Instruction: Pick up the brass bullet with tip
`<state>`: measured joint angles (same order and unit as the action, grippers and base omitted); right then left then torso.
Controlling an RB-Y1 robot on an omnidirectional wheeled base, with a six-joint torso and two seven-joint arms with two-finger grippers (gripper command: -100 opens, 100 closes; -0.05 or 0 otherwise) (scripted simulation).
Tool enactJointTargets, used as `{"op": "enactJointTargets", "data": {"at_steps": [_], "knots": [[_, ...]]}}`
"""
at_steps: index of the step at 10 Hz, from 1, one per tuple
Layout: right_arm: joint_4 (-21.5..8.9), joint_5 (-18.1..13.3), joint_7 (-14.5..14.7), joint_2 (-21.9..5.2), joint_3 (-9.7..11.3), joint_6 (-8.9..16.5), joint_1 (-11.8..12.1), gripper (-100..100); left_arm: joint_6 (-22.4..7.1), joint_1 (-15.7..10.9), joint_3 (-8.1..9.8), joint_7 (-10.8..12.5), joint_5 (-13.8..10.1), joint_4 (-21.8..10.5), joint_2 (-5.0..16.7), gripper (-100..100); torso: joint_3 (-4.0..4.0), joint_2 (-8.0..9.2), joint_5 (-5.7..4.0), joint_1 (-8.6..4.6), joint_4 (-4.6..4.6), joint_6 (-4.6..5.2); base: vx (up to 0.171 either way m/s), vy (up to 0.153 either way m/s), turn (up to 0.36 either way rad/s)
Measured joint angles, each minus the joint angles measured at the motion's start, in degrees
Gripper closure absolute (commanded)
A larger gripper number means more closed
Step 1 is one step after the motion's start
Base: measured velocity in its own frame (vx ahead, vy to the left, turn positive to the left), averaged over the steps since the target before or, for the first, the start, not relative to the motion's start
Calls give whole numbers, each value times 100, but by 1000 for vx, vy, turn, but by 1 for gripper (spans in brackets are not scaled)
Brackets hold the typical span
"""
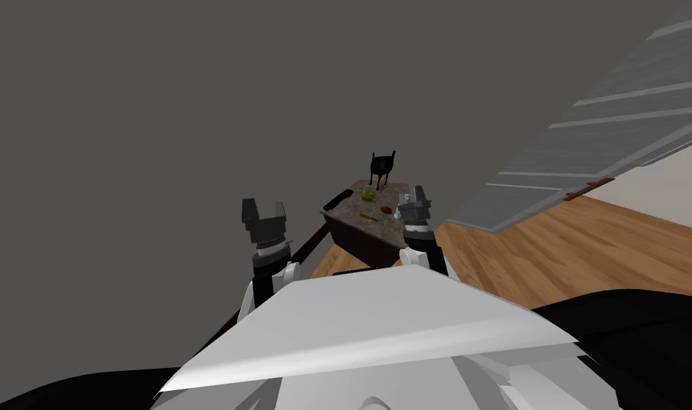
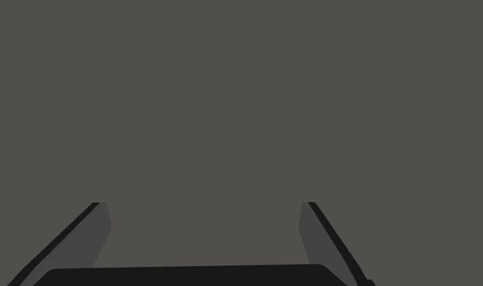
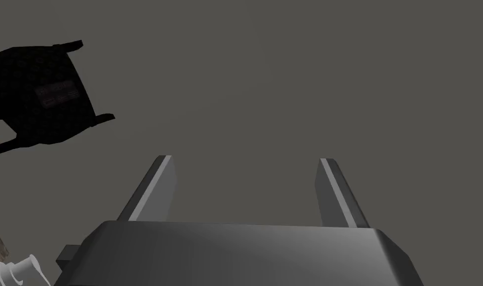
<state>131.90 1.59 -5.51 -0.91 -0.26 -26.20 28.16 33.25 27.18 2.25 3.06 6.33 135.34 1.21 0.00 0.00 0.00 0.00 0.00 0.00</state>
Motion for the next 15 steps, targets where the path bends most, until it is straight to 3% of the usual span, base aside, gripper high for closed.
{"op": "enactJointTargets", "data": {"at_steps": [1, 5, 8, 11, 15], "knots": [[-46, -84, 9, -144, 57, 10, 12, -100, 0, -1, 0, 0, 0, 0, 0, 0, 7, 14, 2, 10, 2, -1, -92, 49, 48], [-181, -590, 29, -778, 484, -159, 585, -100, 0, -2, -1, 0, 0, 0, -1, 0, 31, 53, 8, 32, 12, 0, -120, 83, 76], [-679, -1093, 45, -1298, 827, -328, 915, -100, 0, -2, -1, 0, 0, 0, -1, 0, 35, 61, 9, 41, 13, -2, -133, 98, 108], [-906, -1532, 22, -1763, 1072, -354, 1268, -100, 0, -2, -1, 0, 0, 0, -1, 0, 28, 47, 7, 29, 11, -2, -100, 72, 124], [-1280, -2037, -27, -2318, 1297, -350, 1549, -100, 0, -1, -1, 0, 0, 0, 0, 0, 18, 30, 4, 14, 8, -2, -71, 54, 115]]}}
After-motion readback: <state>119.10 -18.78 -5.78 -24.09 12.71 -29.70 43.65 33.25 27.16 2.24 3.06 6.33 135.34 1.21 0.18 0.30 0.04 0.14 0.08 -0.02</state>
